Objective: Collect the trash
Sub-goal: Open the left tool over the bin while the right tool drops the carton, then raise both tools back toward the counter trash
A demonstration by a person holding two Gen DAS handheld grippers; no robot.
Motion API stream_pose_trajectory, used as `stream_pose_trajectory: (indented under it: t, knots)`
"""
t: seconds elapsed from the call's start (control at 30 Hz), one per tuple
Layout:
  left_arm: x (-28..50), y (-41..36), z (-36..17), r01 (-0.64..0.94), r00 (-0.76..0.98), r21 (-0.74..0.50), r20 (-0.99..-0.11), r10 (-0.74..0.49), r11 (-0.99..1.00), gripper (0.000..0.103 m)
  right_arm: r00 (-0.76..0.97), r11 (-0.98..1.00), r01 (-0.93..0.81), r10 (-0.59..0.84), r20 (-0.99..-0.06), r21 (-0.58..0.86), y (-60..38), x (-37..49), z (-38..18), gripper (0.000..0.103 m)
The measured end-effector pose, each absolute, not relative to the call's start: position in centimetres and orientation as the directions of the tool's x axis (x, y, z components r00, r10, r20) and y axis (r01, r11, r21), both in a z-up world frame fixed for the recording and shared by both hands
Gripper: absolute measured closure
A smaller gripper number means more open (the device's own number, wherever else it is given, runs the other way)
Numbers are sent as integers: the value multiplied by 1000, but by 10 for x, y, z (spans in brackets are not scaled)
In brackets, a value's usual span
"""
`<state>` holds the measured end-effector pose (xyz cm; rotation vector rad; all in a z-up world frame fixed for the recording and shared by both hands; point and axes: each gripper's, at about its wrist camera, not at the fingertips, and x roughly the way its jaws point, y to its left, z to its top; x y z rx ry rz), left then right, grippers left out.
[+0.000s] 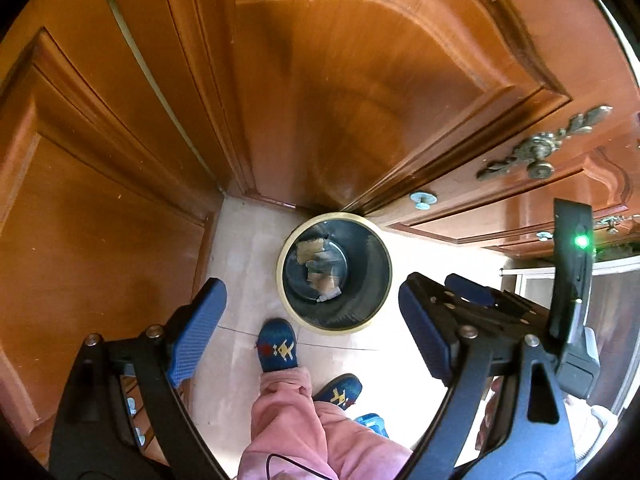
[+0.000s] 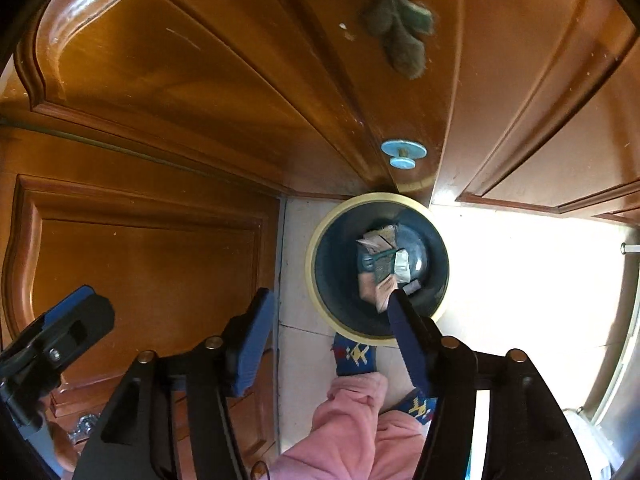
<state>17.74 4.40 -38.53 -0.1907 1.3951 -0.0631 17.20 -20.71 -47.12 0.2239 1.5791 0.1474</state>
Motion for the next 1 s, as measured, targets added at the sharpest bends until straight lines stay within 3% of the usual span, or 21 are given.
stream_pose_trajectory:
  t: [0.27,0.47,0.8,1.0]
  knots:
    - [168,36,-324,-10,198,-219,-957,-213,976,17,5,970,47,239,-971,239,-202,167,-429,42]
    - [166,25,-244,60,249,-253,-933,-260,966,17,38,970,6,242,-970,242,-197,153,-351,42]
    - [205,26,-119,140,372,-352,-847,-378,926,17,249,980,-54,201,-948,193,-191,163,-196,42]
    - [241,36,-60,160,481,-321,-800,-358,933,17,394,989,-42,148,-907,143,-186,181,-121,42]
